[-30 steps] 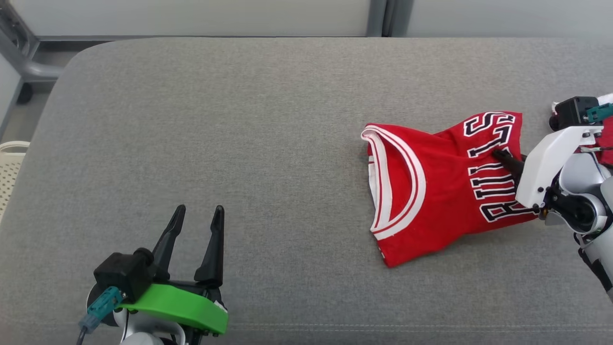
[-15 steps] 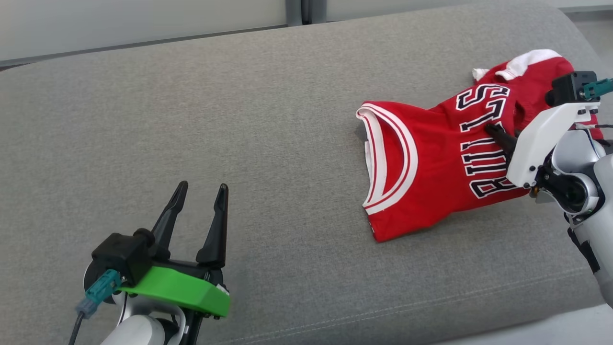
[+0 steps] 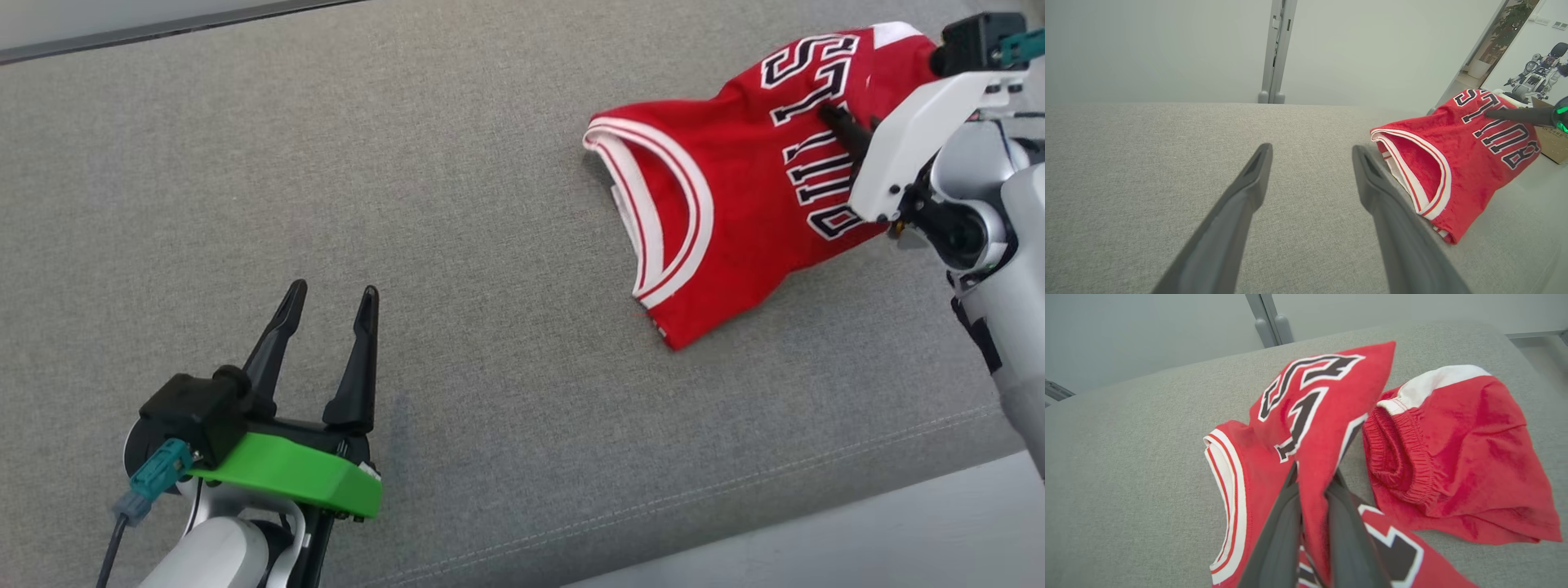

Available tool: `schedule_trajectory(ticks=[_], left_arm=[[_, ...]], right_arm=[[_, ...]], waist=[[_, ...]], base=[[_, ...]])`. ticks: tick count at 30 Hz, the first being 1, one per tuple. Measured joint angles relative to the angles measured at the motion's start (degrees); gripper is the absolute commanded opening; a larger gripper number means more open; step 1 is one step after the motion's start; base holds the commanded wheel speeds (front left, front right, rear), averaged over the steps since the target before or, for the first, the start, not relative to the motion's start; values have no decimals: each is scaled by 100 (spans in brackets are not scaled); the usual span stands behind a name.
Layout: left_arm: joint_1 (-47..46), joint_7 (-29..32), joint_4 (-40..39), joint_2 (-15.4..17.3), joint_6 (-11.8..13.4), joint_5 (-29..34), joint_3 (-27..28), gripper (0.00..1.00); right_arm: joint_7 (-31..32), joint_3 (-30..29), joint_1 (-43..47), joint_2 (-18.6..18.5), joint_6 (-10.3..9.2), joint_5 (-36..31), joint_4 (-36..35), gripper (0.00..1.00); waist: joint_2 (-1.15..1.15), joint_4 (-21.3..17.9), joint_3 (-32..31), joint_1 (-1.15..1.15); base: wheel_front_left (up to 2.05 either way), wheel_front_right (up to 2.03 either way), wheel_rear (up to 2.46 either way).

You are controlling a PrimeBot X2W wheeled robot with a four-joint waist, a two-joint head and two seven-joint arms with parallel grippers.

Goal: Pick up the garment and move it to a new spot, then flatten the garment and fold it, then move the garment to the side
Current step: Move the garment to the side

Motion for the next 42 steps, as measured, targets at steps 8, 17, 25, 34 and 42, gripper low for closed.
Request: schedule_trajectory(ticks=[8, 17, 25, 34, 42], left_arm=[[-3, 34, -167, 115, 64, 32, 49, 100], [-81, 165, -408, 230, 163, 160, 37, 100], [-254, 389, -602, 324, 204, 274, -62, 100], [-396, 559, -693, 386, 211, 376, -166, 100], [-436, 633, -784, 463, 249, 423, -170, 100]], right_arm=[[73, 14, -448, -470, 0, -171, 189, 0], [216, -68, -744, -976, 0, -232, 201, 0], [311, -121, -1028, -1357, 0, -677, 609, 0], [38, -275, -1084, -1535, 1, -1088, 1467, 8], [-622, 37, -1061, -1771, 2, -1412, 1769, 100]], waist=[[0, 67, 189, 0], [0, 79, 416, 0], [0, 197, 671, 0], [0, 569, 924, 0], [0, 771, 1176, 0]], base=[[0, 0, 0], [0, 0, 0], [0, 0, 0], [0, 0, 0], [0, 0, 0]])
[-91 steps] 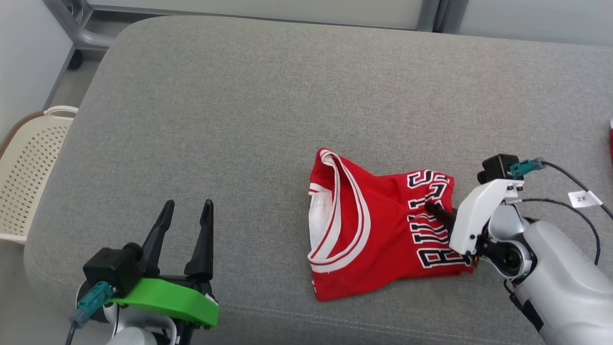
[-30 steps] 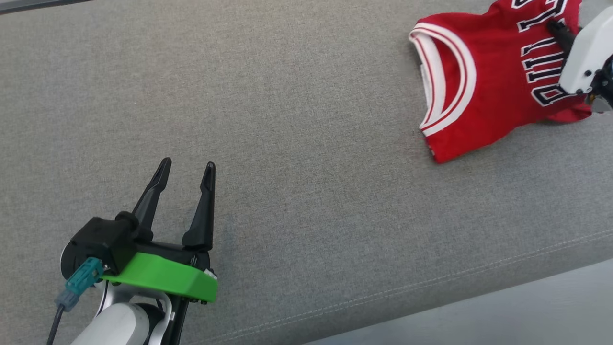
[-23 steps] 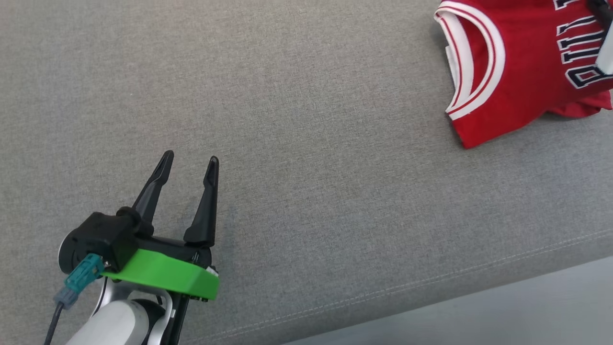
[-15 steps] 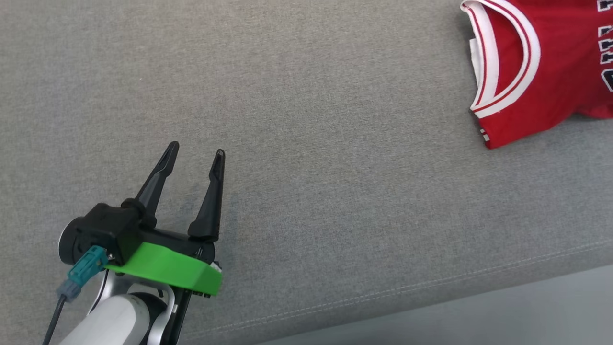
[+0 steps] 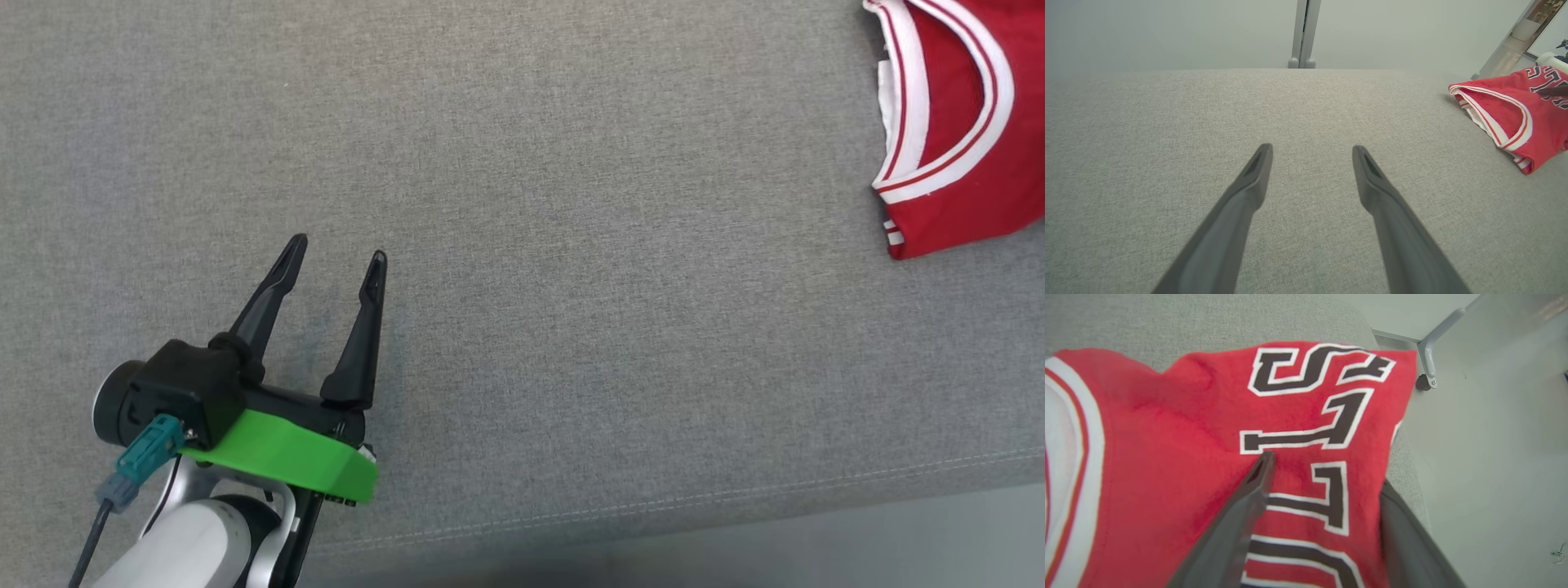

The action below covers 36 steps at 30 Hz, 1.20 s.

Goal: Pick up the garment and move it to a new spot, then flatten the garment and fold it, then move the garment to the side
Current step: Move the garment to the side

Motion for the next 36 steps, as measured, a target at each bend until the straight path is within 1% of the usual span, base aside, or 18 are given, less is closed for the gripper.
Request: schedule_trajectory(ticks=[6, 9, 14, 17, 19, 23, 28, 31, 34, 36], left_arm=[[-8, 63, -29, 42, 13, 44, -36, 100], [-29, 91, -34, 70, 14, 46, -47, 100], [-41, 123, -37, 90, 12, 52, -65, 100], [-41, 66, -19, 70, 5, 38, -58, 100], [-41, 7, 12, 3, -16, -19, -47, 100], [-40, -254, 122, -179, -145, -241, 70, 100], [-32, -565, 455, -383, -154, -480, 296, 100], [-21, -692, 691, -442, -145, -528, 374, 100], [61, -839, 892, -555, -146, -612, 502, 100], [172, -866, 1077, -563, -92, -632, 558, 100]], right_arm=[[-388, 67, 148, -196, 1, 62, 322, 100], [-697, 21, 221, -280, 1, 24, 543, 100], [-1156, -11, 220, -231, 1, -63, 768, 100], [-1348, 16, 190, -156, 1, -32, 788, 100], [-1440, 124, 125, -105, 1, 18, 697, 100], [-1566, 398, 86, -24, 1, 244, 321, 100], [-1748, 695, 138, 2, 1, 588, -238, 100], [-1868, 809, 277, 26, 1, 739, -555, 100], [-2007, 803, 513, 118, 1, 878, -789, 100], [-2061, 753, 692, 215, 0, 972, -946, 100]], waist=[[0, -12, 45, 0], [0, -51, 23, 0], [0, -127, -59, 0], [0, -180, -140, 0], [0, -211, -219, 0], [0, -269, -422, 0], [0, -320, -753, 0], [0, -329, -984, 0], [0, -320, -1225, 0], [0, -306, -1388, 0]], base=[[0, 0, 0], [0, 0, 0], [0, 0, 0], [0, 0, 0], [0, 0, 0], [0, 0, 0], [0, 0, 0], [0, 0, 0], [0, 0, 0], [0, 0, 0]])
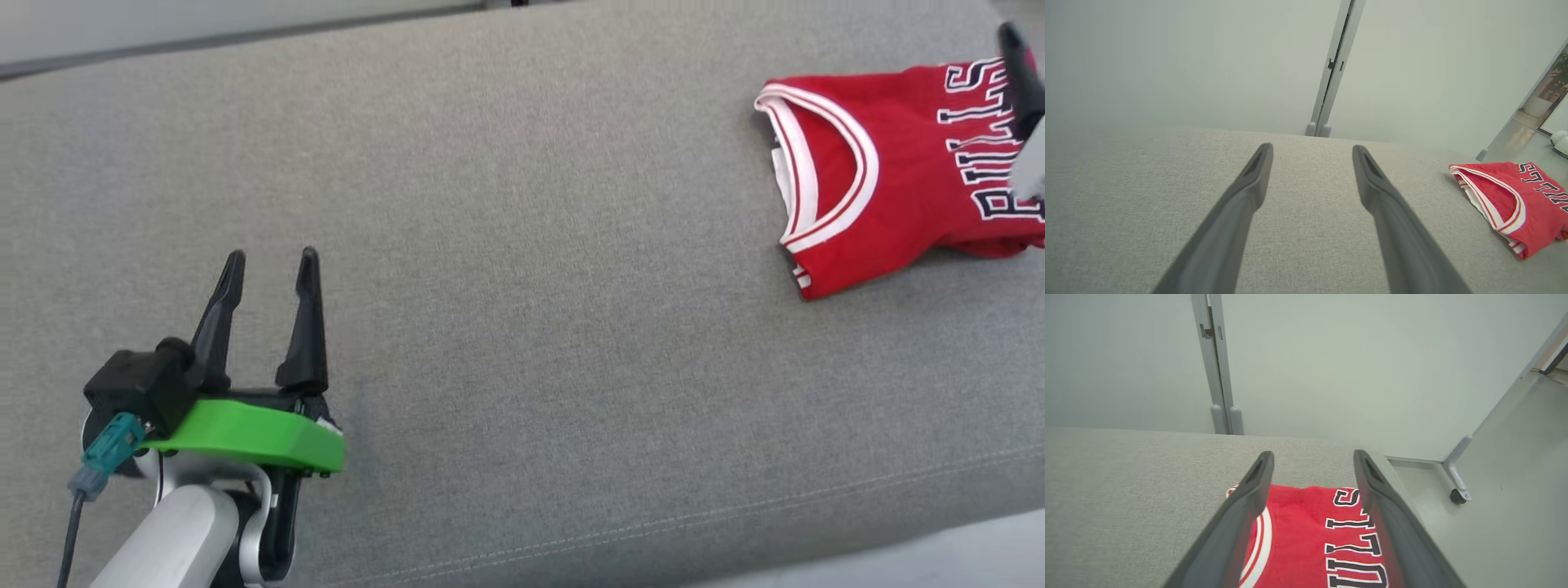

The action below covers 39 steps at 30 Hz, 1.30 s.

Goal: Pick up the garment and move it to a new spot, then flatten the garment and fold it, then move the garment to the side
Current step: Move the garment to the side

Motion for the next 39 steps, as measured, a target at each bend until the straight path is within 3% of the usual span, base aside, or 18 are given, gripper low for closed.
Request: schedule_trajectory(ticks=[6, 17, 33, 39], left_arm=[[326, -19, 455, 90, 97, -98, 78, 100], [826, 5, 939, 398, -19, -269, 126, 100], [1332, -48, 823, 571, 46, -309, 166, 100], [1517, -97, 657, 538, 103, -299, 147, 100]], right_arm=[[-127, -254, 761, 377, 1, 93, -511, 100], [-265, -1102, 2359, 1513, 0, -576, -1276, 100], [71, -2143, 4047, 2995, -1, -1875, -3069, 100], [171, -2271, 4625, 3309, -1, -2084, -3632, 100]], waist=[[0, 78, -483, 0], [0, 340, -1195, 0], [0, 768, -1482, 0], [0, 832, -1532, 0]], base=[[0, 0, 0], [0, 0, 0], [0, 0, 0], [0, 0, 0]])
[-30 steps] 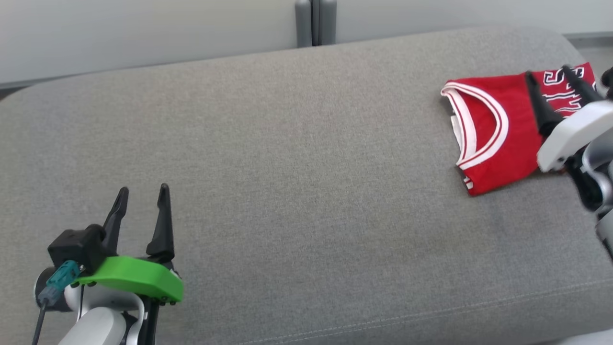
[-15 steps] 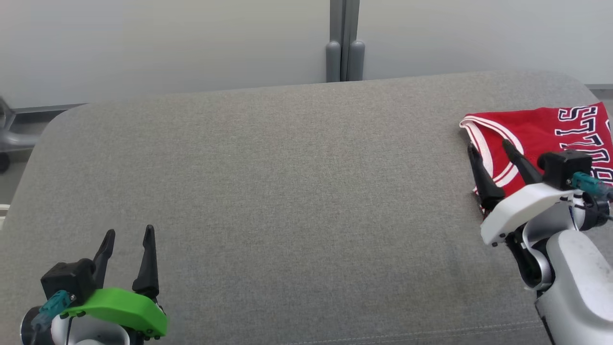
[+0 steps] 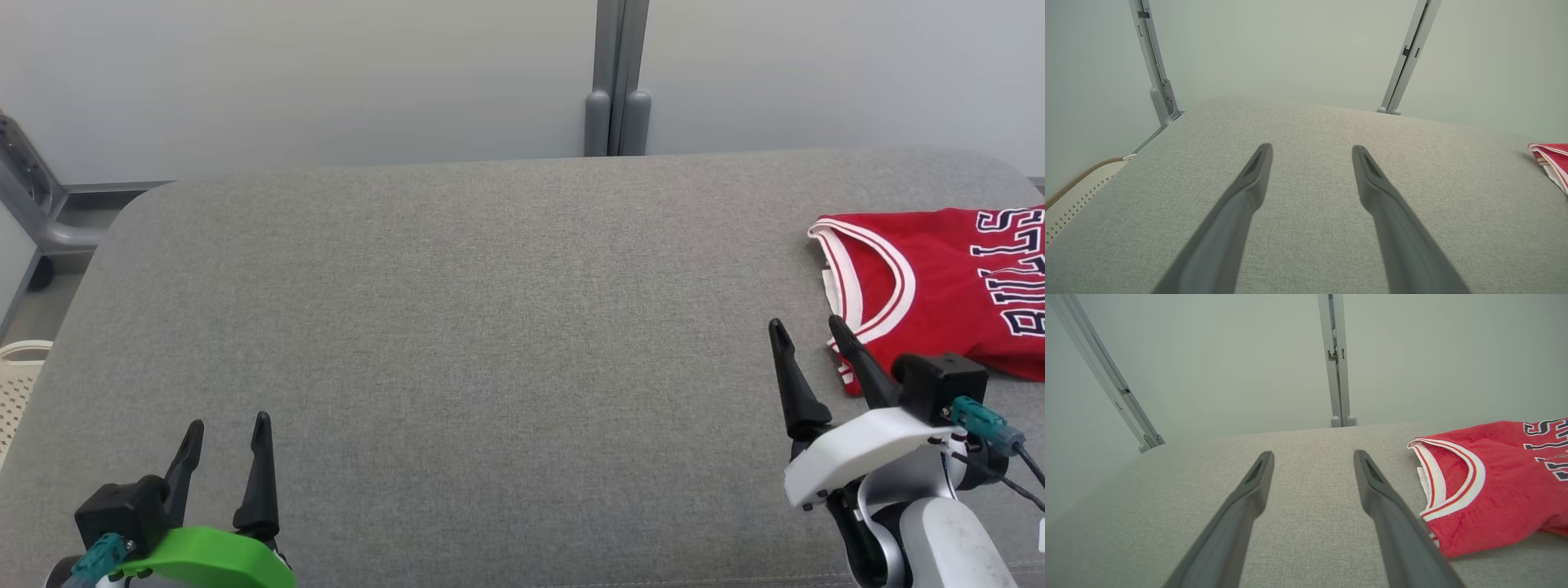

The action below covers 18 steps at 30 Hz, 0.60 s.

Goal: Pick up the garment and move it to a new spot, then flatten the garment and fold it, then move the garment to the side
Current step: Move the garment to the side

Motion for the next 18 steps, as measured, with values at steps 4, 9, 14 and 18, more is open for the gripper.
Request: schedule_trajectory(ticks=[4, 9, 14, 18], left_arm=[[98, -18, -71, -16, 44, 14, -9, 100], [132, 30, -97, 7, 87, 42, -65, 100], [166, 52, -113, 31, 103, 59, -94, 100], [186, 53, -113, 37, 147, 78, -116, 100]], right_arm=[[53, 77, 297, 102, 0, -34, -242, 100], [93, 87, 505, 153, 0, -36, -457, 100], [93, 135, 644, 161, 0, 74, -538, 100], [93, 179, 689, 164, 0, 145, -550, 100]], waist=[[0, 6, -23, 0], [0, -12, -47, 0], [0, -41, -66, 0], [0, -58, -83, 0]], base=[[0, 0, 0], [0, 0, 0], [0, 0, 0], [0, 0, 0]])
